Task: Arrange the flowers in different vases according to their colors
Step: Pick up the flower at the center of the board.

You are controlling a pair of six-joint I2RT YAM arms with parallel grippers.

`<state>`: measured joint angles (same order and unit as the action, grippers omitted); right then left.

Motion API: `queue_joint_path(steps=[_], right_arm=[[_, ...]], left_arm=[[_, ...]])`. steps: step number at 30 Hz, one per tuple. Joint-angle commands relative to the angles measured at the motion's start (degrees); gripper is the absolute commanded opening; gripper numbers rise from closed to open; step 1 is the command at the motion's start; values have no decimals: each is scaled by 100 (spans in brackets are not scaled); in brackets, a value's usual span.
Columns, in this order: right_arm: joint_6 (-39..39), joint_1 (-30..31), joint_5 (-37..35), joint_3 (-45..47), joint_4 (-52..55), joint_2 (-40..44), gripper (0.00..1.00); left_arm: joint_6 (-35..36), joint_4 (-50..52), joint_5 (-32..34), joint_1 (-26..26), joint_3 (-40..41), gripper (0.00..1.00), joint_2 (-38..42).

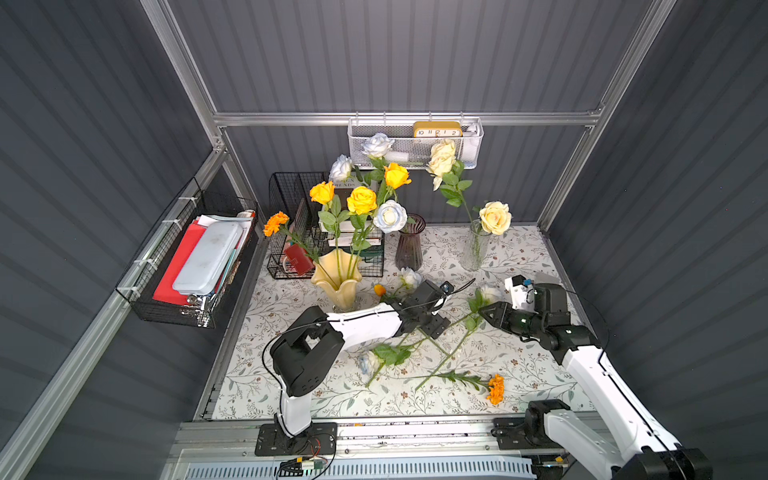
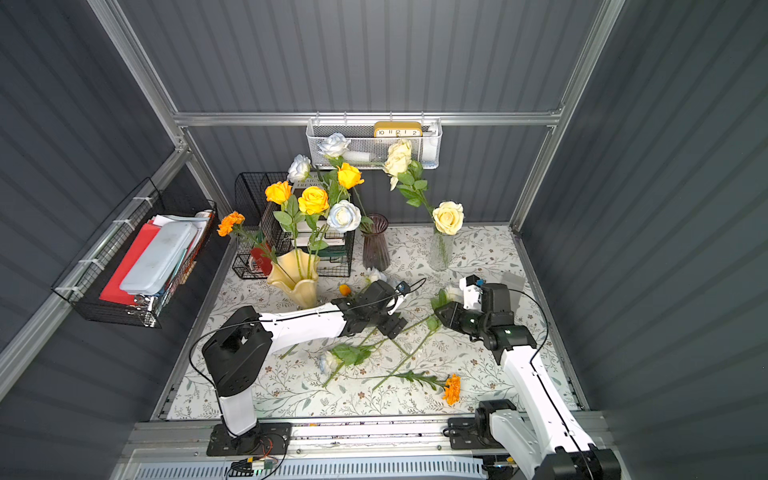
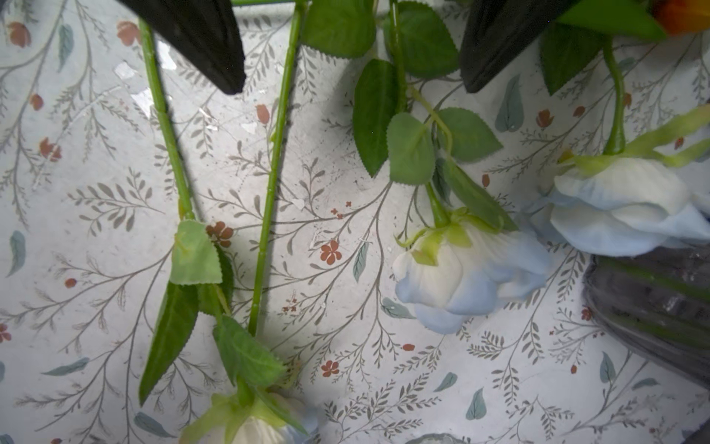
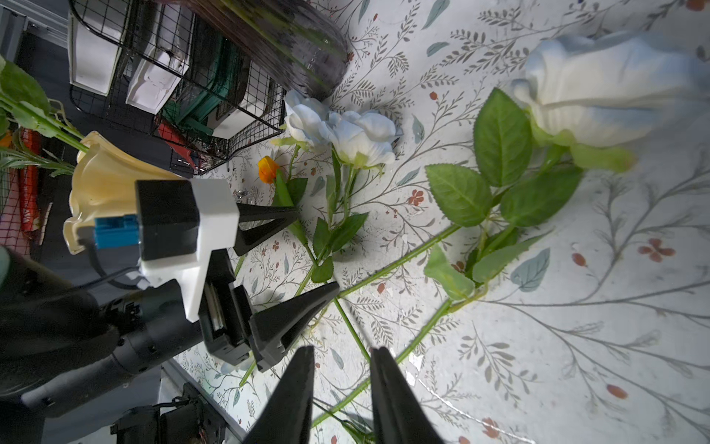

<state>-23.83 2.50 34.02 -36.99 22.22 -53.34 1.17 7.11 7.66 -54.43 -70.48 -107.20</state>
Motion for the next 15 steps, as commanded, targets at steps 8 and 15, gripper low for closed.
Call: queue_joint_path(steps=[8,15], right_arm=[[517,1371,-202,-44,142,-254,30],[801,2576,-1080,-423,137,-1178,30]], left_arm=[[-2085,-429,263,170,831,92,2077],[-2257,-784,715,170,919,93,3011]])
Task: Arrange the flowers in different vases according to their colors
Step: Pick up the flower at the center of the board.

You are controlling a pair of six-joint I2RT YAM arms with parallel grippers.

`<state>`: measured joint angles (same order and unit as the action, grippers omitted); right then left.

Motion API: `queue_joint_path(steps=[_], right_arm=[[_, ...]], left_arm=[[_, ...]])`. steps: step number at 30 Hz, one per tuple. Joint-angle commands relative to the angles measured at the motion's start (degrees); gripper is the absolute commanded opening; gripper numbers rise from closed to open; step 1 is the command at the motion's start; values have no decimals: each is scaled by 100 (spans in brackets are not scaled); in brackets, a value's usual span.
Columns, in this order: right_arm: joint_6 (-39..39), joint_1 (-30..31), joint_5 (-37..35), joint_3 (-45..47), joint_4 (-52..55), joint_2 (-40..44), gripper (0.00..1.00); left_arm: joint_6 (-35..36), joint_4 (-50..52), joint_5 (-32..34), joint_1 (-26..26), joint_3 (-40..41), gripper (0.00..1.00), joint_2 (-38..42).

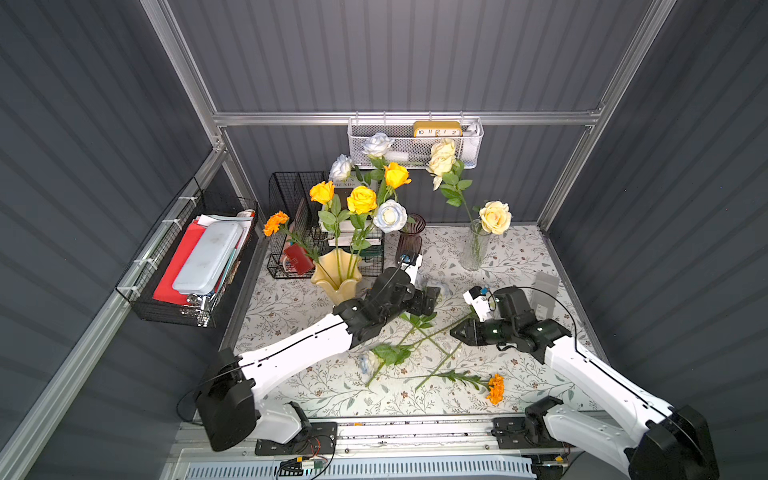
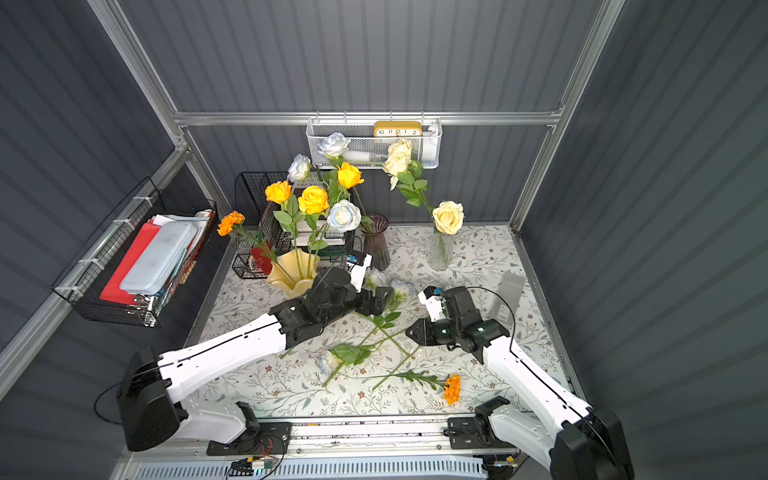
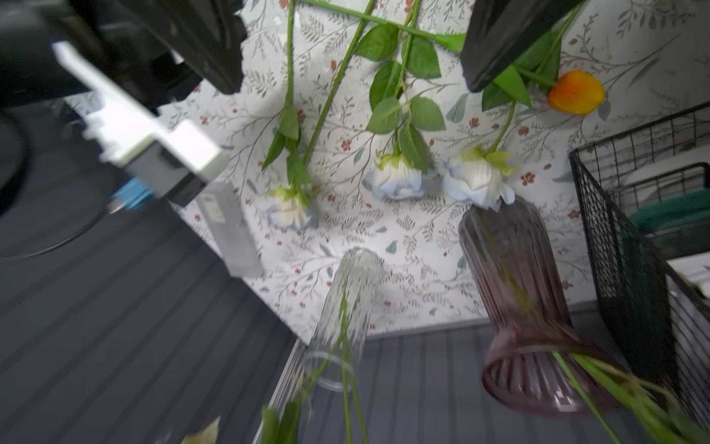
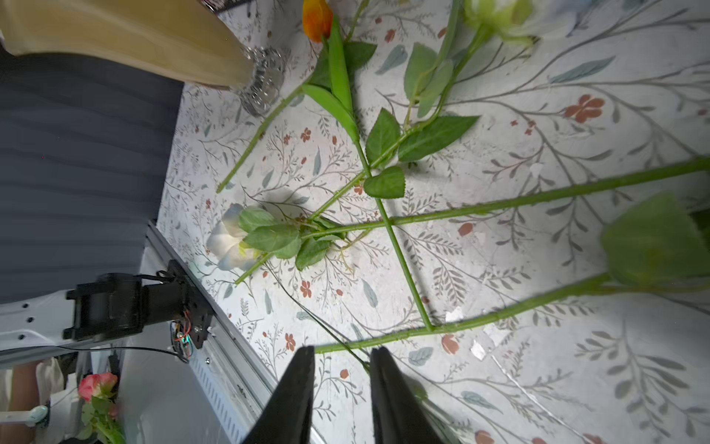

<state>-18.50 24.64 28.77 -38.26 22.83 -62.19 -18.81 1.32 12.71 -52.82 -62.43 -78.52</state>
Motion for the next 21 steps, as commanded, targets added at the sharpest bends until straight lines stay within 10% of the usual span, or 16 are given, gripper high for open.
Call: queue_joint_path(steps=[1,21], right_arm=[[395,585,-720,-434,141,-536,30],[1517,1432,-1971,-2427,766,-3650,30]], left_arm=[[-297,-227,259,13,138,94,214],[-439,-242,566,244,714,96,964]])
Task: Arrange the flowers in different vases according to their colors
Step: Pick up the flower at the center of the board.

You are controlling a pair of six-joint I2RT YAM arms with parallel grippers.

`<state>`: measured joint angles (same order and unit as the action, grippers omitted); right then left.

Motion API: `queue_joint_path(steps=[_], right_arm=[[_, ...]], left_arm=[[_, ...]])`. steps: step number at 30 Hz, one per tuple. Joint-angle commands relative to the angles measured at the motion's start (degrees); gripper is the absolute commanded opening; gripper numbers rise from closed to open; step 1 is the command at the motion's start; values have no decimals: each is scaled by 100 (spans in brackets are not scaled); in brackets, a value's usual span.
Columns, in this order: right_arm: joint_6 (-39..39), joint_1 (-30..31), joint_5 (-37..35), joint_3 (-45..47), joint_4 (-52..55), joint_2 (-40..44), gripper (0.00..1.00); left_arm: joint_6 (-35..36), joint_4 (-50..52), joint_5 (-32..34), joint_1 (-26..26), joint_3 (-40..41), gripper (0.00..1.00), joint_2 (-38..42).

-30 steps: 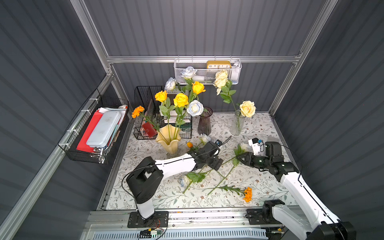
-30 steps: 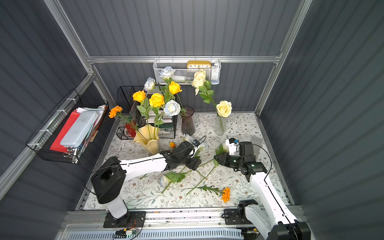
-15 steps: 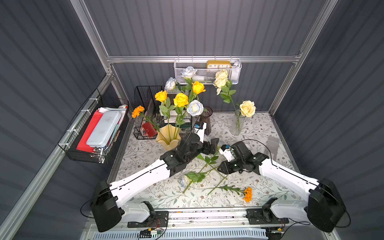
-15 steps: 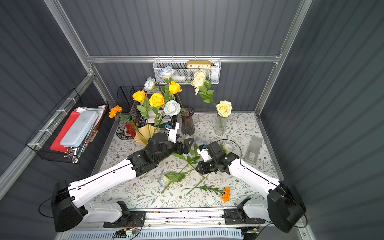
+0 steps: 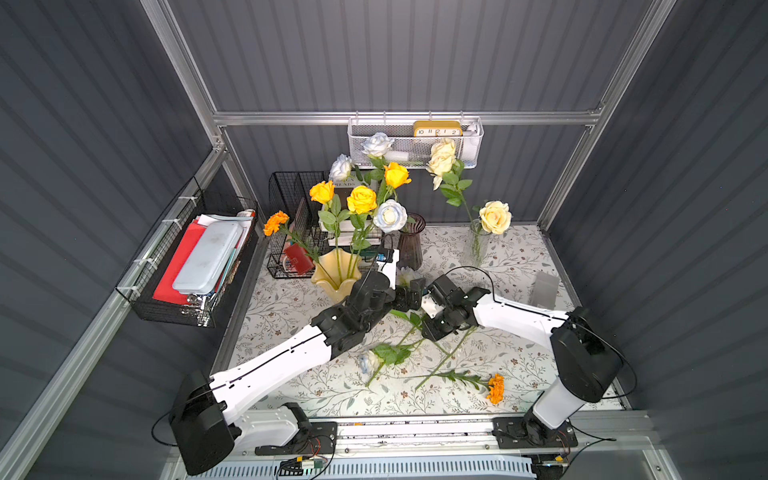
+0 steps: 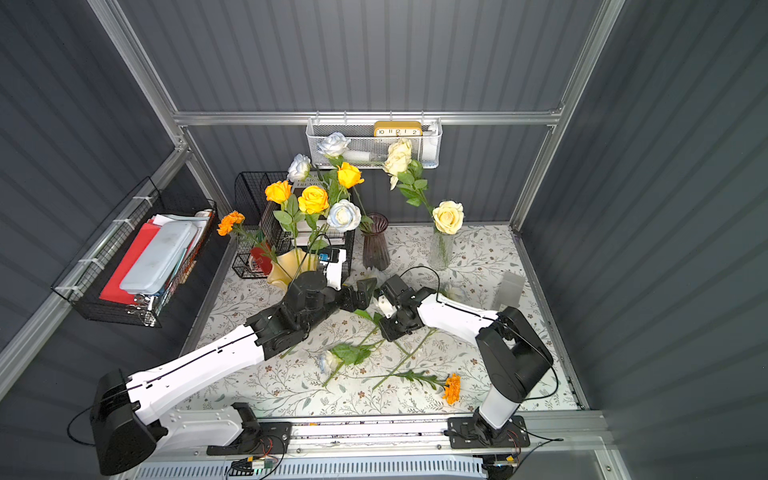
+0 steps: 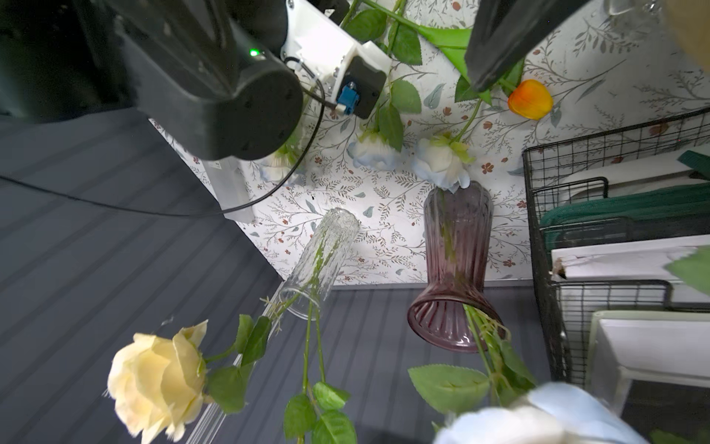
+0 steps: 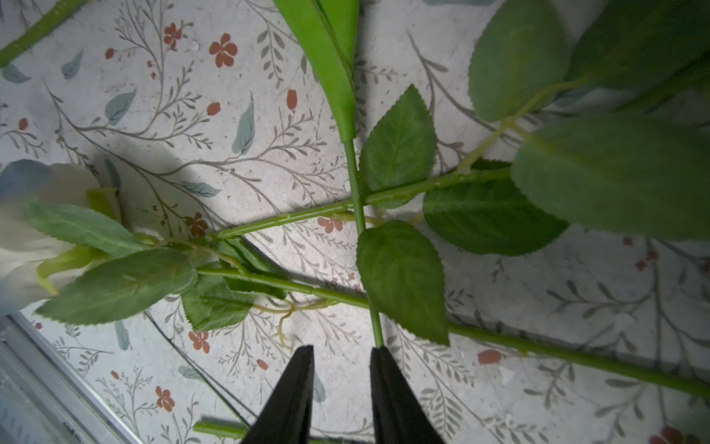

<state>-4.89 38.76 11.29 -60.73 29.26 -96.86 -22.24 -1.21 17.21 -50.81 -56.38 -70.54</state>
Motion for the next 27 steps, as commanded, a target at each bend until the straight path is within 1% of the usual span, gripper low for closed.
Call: queue_joint_path(steps=[1,12,14,16,19,22,27], right_arm=[[171,23,-270,-230,91,-278,30],[230,17,-292,-637,-64,-1118,29],[225,13,-366,-658,-83,-1194,27],[270,10,-454,-690,-61,-1241,20],[353,16,-609,-711,-51,-1158,14],[519,14,-761,-759,20,-980,10],[850,13,-799,-808,144,-560,6]], left_arm=[[-103,7,116,54,139,97,201],[-105,83,133,121,297,97,392],[-98,103,146,127,320,97,419],[-101,91,151,141,354,97,444],[-91,102,159,150,360,97,462],[-56,111,204,158,356,97,489],[-19,129,283,159,345,97,515]])
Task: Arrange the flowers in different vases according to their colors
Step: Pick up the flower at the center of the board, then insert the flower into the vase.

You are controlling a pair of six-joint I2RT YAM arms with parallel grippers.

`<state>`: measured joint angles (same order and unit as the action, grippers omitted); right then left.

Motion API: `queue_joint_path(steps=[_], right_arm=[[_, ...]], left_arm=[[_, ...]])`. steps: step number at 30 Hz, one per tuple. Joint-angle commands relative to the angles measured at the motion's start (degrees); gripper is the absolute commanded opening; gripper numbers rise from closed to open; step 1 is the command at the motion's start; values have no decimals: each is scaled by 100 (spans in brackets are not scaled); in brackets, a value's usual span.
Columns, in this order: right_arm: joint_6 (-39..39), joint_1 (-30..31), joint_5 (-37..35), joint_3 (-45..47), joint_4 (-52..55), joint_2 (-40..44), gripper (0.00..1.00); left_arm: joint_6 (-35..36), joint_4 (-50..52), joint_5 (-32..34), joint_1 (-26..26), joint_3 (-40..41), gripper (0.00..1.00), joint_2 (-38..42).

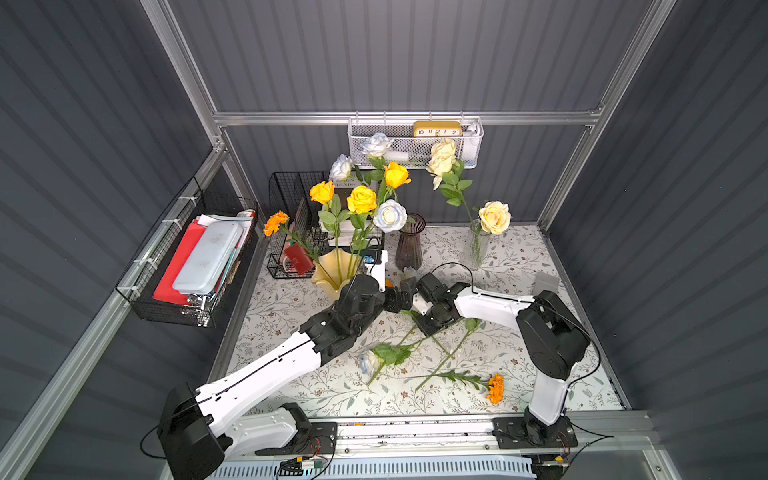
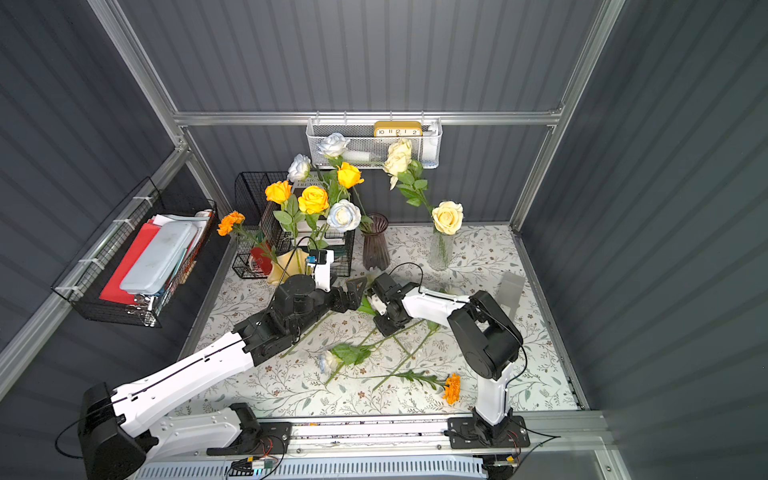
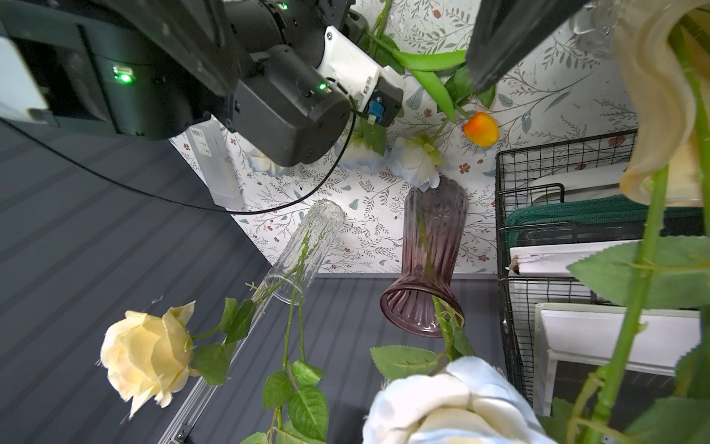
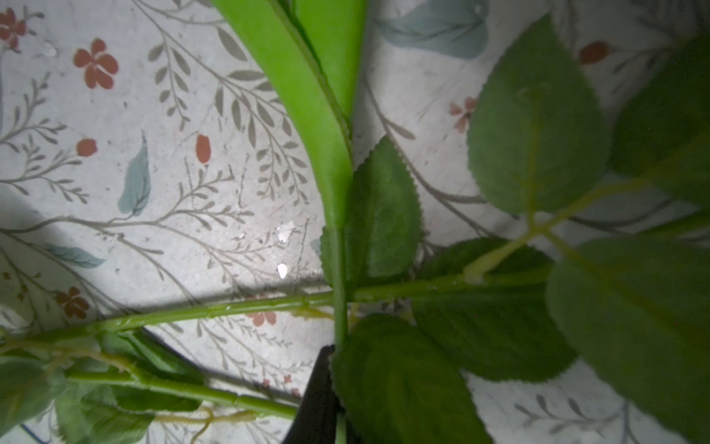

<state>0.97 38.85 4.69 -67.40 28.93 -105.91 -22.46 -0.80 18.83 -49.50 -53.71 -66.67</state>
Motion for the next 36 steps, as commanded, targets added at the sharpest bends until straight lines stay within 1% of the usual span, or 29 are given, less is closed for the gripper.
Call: queue_joint_path(steps=[1,6,8,10,12,15,18,20,22,23,25,28,32,34,35,36], right_arm=[[319,8,-135,-138,212,447,6],[436,3,-248,-56,263,1018,5],[507,8,-191,-52,300,1204,4],[560,2,-149,-177,590,1370,4],[542,7,-78,-199,737,1599,2],[379,24,185,-42,691,2158,0],[208,139,628,100,523,2729,0],[88,278,743,237,202,3060,0],[-18,447,885,182,-2,3289,0],[-71,513,1160,117,-80,3325,0],[-135,698,1252,-99,-253,3299,0],[-186,895,1300,-528,-880,3061,0],[-160,984,1122,-1123,-1600,2648,0],[-137,985,1008,-1313,-2164,2442,0],[-113,986,761,-1427,-2320,2313,0],[-97,975,660,-1597,-2536,2111,0]], left_arm=[[-2,89,158,32,79,97,145],[-53,99,443,50,92,97,302],[-82,121,602,68,90,98,344],[-125,188,790,89,65,99,415],[-199,244,1050,98,74,99,567],[-352,317,1574,116,117,99,964],[-428,398,2020,115,118,98,1477],[-383,468,2161,111,29,98,1747],[-303,659,2249,115,-159,98,1864],[-295,782,2305,116,-252,98,1884],[-187,871,2311,116,-355,98,1950],[-134,881,2470,118,-360,98,2132],[-156,1059,2747,120,-434,98,2363],[-163,1166,2862,114,-473,98,2512],[-151,1193,2892,119,-487,97,2567],[-108,1204,2949,120,-499,97,2627]])
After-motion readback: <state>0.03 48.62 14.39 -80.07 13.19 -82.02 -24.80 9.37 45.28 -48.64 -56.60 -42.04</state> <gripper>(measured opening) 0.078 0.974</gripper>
